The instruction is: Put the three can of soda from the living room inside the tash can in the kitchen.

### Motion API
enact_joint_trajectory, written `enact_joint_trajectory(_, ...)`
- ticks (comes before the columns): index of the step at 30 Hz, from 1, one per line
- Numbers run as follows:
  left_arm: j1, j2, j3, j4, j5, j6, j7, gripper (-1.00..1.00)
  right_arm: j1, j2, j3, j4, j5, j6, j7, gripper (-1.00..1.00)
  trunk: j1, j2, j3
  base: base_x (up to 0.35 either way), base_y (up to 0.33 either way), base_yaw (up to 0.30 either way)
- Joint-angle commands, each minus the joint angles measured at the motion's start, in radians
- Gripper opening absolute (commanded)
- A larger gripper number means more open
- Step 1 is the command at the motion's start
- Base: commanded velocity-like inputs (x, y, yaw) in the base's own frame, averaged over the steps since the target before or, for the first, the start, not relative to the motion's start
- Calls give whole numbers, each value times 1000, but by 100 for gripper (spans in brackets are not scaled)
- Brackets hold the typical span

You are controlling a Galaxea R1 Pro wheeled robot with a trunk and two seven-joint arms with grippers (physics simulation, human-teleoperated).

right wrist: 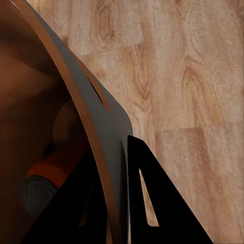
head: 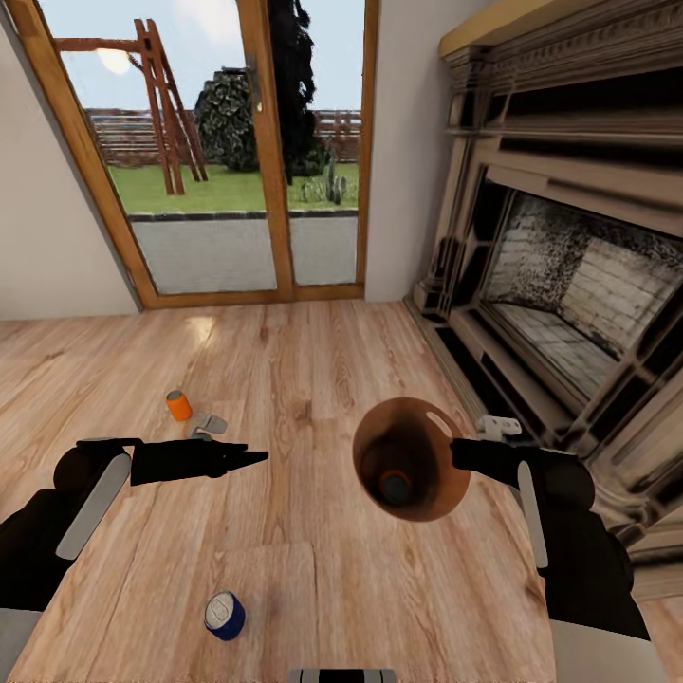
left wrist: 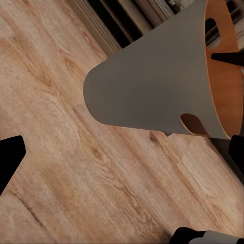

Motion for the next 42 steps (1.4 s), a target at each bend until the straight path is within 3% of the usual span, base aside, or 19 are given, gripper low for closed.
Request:
enact_joint_trajectory(1, 0, -1, 0, 0, 0, 0, 0, 100, 0, 0, 0, 0, -27, 4, 7, -100, 0, 0, -1, 0, 0, 0)
enact_joint_trajectory(14, 0, -1, 0, 0, 0, 0, 0, 100, 0, 0, 0, 0, -27, 4, 7, -100, 0, 0, -22, 8, 0, 0)
enact_joint_trajectory(26, 0, -4, 0, 0, 1, 0, 1, 100, 0, -1, 0, 0, -27, 4, 8, -100, 0, 0, -40, 249, 0, 0)
enact_joint_trajectory(34, 0, -4, 0, 0, 0, 0, 1, 100, 0, 0, 1, 0, -27, 4, 6, -100, 0, 0, -42, 21, 0, 5)
enact_joint_trajectory(42, 0, -4, 0, 1, 0, 1, 1, 100, 0, -1, 1, 0, -27, 4, 6, -100, 0, 0, -42, 1, 0, 210)
